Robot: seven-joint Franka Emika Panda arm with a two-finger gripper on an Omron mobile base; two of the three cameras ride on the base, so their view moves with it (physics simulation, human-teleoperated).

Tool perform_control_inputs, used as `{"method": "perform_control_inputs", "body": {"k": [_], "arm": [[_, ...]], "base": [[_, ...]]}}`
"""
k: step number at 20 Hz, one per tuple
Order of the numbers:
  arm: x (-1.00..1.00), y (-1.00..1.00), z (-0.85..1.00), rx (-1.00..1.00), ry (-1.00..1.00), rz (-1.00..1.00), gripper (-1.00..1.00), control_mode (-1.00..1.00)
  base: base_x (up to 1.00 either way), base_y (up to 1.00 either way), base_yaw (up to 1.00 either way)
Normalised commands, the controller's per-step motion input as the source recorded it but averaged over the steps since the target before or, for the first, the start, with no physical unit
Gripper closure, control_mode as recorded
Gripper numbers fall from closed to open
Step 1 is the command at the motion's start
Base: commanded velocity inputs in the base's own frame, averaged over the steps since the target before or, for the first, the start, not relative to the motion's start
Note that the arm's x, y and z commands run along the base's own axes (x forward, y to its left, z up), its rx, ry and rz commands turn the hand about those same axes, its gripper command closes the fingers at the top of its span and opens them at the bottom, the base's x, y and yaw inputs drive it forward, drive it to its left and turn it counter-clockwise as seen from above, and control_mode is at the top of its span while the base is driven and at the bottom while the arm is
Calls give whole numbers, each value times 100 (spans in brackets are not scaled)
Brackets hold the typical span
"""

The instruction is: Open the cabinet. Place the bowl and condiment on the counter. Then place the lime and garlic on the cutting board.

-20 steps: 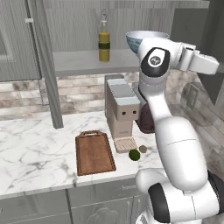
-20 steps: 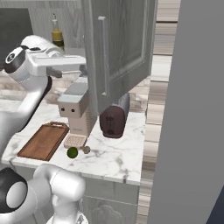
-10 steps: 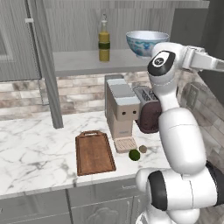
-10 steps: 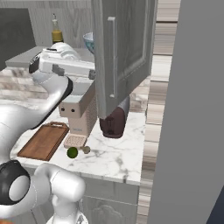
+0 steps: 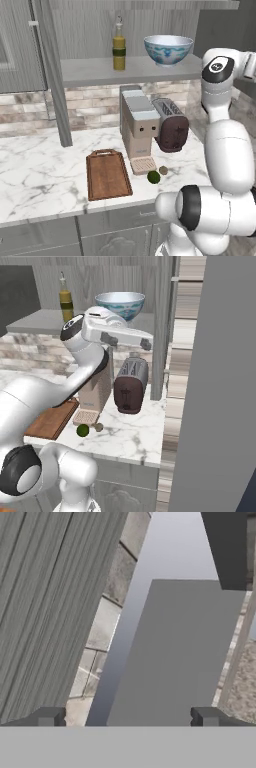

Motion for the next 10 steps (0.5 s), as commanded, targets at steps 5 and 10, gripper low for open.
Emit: {"method": "perform_control_inputs", "body": {"k": [5,10], "arm": [[27,-53,0,0,0,10,-100,-100],[13,-4,0,-3,0,3,-100,-100]], "base": [[0,0,0],[0,0,0]]}}
